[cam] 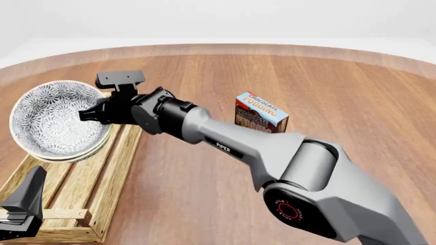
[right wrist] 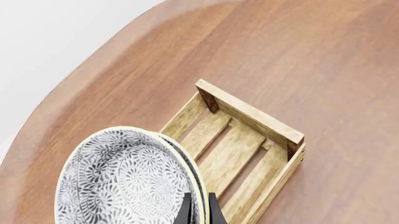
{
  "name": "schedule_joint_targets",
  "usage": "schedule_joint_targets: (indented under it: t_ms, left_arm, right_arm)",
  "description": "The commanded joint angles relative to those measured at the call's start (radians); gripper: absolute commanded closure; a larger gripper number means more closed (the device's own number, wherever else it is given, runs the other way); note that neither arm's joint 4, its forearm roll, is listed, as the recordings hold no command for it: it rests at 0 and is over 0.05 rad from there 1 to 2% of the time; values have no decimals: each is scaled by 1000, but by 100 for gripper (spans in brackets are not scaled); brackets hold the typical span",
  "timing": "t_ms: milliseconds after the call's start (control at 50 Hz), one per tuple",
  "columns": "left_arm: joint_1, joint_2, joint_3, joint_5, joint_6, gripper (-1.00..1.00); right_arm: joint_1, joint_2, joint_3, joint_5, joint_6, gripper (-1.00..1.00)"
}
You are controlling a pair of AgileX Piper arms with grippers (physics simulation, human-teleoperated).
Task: Stack the left bowl on the right bowl and place them in the tray.
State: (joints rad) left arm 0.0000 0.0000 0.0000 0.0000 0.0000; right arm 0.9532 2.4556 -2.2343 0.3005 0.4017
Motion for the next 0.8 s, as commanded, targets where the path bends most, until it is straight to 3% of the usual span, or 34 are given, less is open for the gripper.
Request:
schedule_joint_targets:
  t_ms: [20,800]
  left_arm:
    - [0,0,0,0,0,-100]
    - [0,0,0,0,0,-100]
  right_arm:
    - [-5,35,-62,7,2,100]
    - [12,112,-99,-9,12,100]
